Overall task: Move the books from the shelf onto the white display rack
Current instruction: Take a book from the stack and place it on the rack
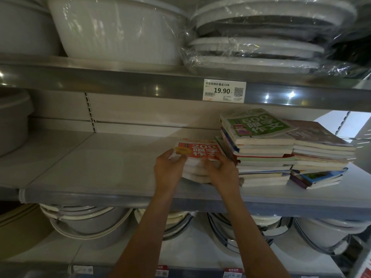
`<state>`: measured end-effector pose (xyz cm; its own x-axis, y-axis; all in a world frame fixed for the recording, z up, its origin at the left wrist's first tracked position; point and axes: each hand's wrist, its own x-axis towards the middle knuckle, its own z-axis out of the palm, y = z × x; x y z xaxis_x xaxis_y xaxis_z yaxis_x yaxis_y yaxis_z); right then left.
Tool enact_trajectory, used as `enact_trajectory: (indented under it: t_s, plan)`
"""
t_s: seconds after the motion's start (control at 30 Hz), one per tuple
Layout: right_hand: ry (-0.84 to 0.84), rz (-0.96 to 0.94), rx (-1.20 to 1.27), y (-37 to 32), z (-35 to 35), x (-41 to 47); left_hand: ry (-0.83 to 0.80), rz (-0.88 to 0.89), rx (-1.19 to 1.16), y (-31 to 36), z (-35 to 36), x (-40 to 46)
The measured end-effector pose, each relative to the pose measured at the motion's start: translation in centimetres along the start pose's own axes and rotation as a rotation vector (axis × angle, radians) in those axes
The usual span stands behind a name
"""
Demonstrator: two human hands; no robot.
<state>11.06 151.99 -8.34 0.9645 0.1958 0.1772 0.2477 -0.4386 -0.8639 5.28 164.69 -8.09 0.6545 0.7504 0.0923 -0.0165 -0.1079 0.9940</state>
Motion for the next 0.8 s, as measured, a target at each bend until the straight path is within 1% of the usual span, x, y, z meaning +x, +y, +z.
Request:
enact_trajectory:
  t_s: [0.13,0.2,0.33,0.5,0.57,0.67,0.8]
  plan:
    - [0.022,-0.071,0.012,-0.1,-0.4,-2.3,0.022,0.065,0.04,0.2,-1.7,-1.8]
    - [0.045,-0.101,0.029,0.4,-0.2,-3.6,0.011,0.061,0.037,0.1,-2.7,-2.8]
    - [0.09,-0.09,-0.008,2.0,1.0,-6.3,-0.027,0.078,0.085,-0.9,-4.6,-4.8]
    - [0.165,-0.085,0.018,3.1,1.8,-8.5,-0.046,0.007,0.099,-2.9,-5.9,-5.9]
    - [0.185,-0.087,0.034,3.0,2.0,-8.9,-0.049,0.014,0.1,-3.2,-6.0,-6.2]
    - [0.165,-0.036,0.045,3.0,2.4,-9.3,-0.062,0.039,0.102,-3.3,-5.7,-6.1]
    - [0.115,-0.025,0.019,2.7,1.6,-9.7,-0.099,0.073,0.183,-3.9,-5.5,-5.8]
